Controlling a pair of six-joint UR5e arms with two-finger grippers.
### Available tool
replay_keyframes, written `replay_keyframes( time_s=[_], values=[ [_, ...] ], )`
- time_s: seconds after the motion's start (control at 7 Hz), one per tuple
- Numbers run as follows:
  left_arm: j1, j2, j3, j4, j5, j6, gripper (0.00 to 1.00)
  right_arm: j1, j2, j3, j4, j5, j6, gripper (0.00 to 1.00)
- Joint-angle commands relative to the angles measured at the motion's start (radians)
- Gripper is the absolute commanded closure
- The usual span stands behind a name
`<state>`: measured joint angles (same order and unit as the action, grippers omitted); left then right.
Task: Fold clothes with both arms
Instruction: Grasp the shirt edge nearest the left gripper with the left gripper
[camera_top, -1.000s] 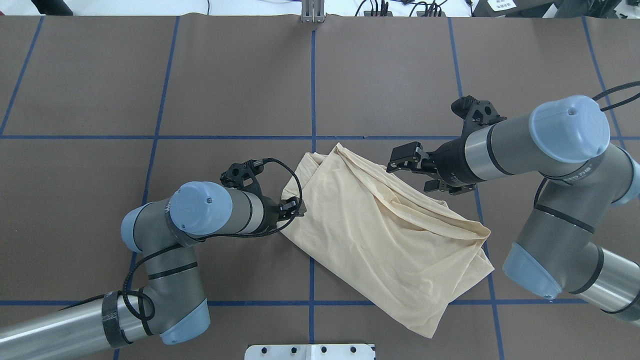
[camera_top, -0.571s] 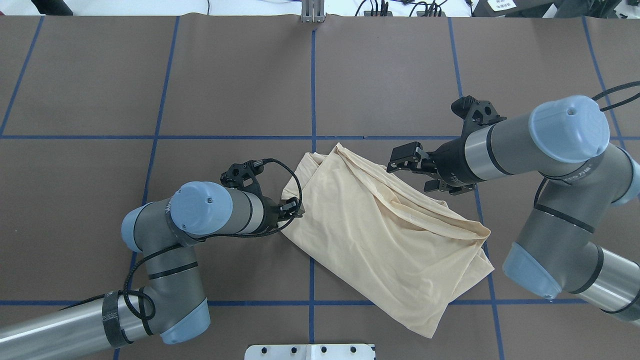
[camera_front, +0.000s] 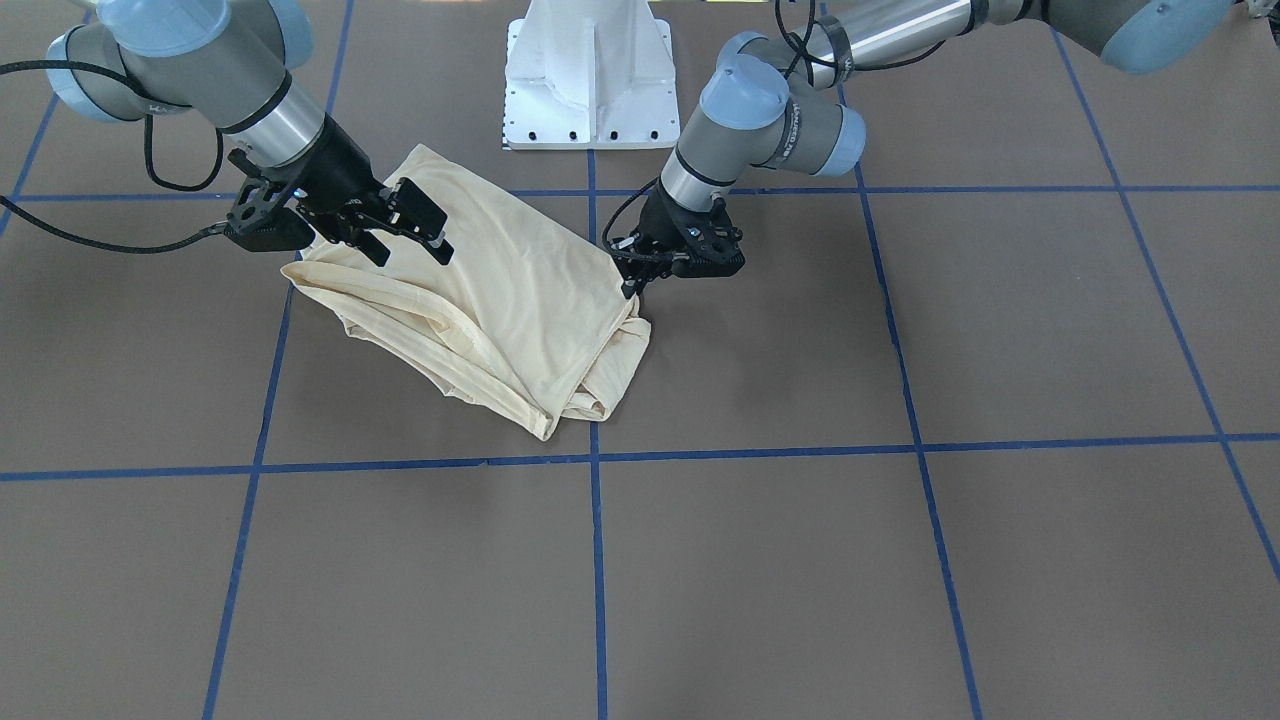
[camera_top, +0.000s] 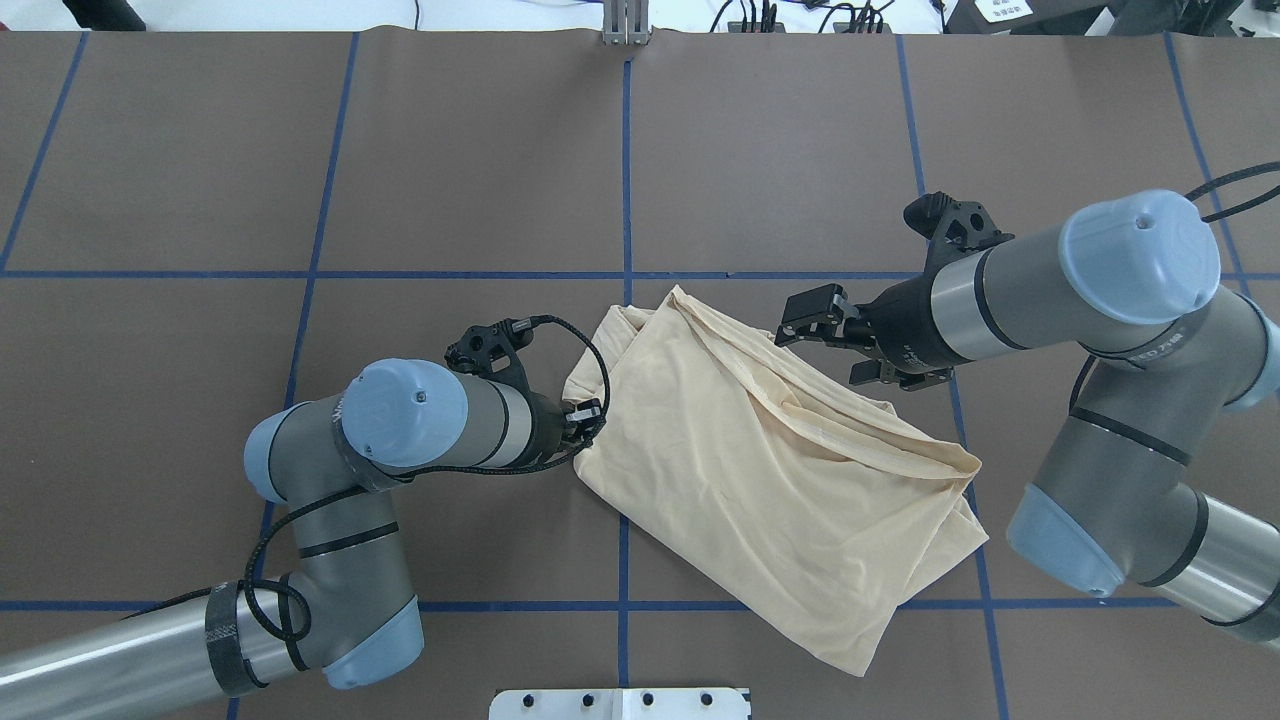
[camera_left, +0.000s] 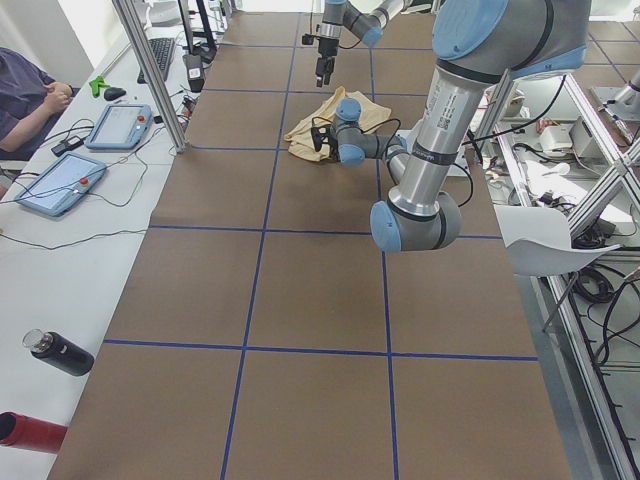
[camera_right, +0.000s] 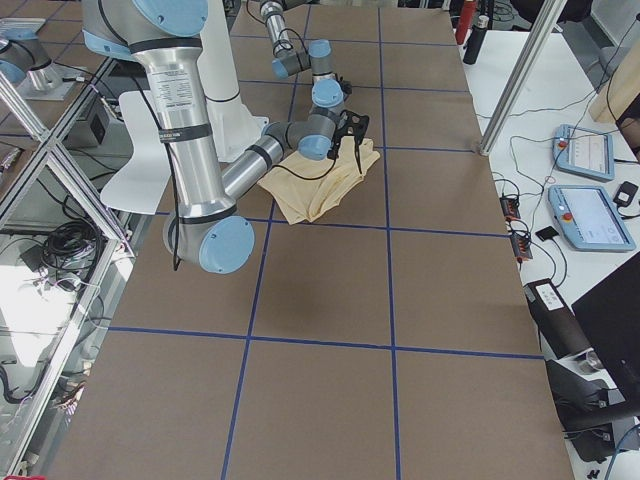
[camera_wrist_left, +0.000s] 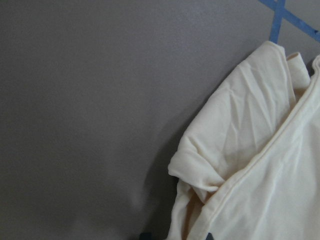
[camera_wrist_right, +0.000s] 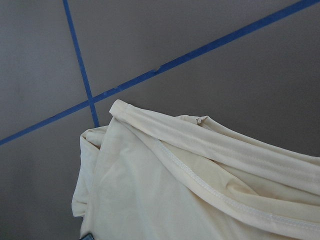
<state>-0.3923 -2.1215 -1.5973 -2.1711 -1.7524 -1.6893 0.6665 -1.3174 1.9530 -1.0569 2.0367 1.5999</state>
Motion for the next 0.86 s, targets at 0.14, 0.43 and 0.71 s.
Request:
replay_keyframes(
  time_s=[0.14, 0.43, 0.71],
  values=[
    [-0.087, -0.001, 0.002, 0.017, -0.019, 0.003, 1.0, 0.011, -0.002, -0.003, 0.0, 0.0, -0.002, 0.0],
    [-0.167, -0.044, 0.081, 0.023, -0.019, 0.028, 1.0, 0.011, 0.0, -0.005, 0.0, -0.007, -0.002, 0.0],
    [-0.221, -0.145, 0.233, 0.016, -0.016, 0.054, 1.0, 0.01, 0.0, -0.026, 0.0, -0.012, -0.002, 0.0]
  ],
)
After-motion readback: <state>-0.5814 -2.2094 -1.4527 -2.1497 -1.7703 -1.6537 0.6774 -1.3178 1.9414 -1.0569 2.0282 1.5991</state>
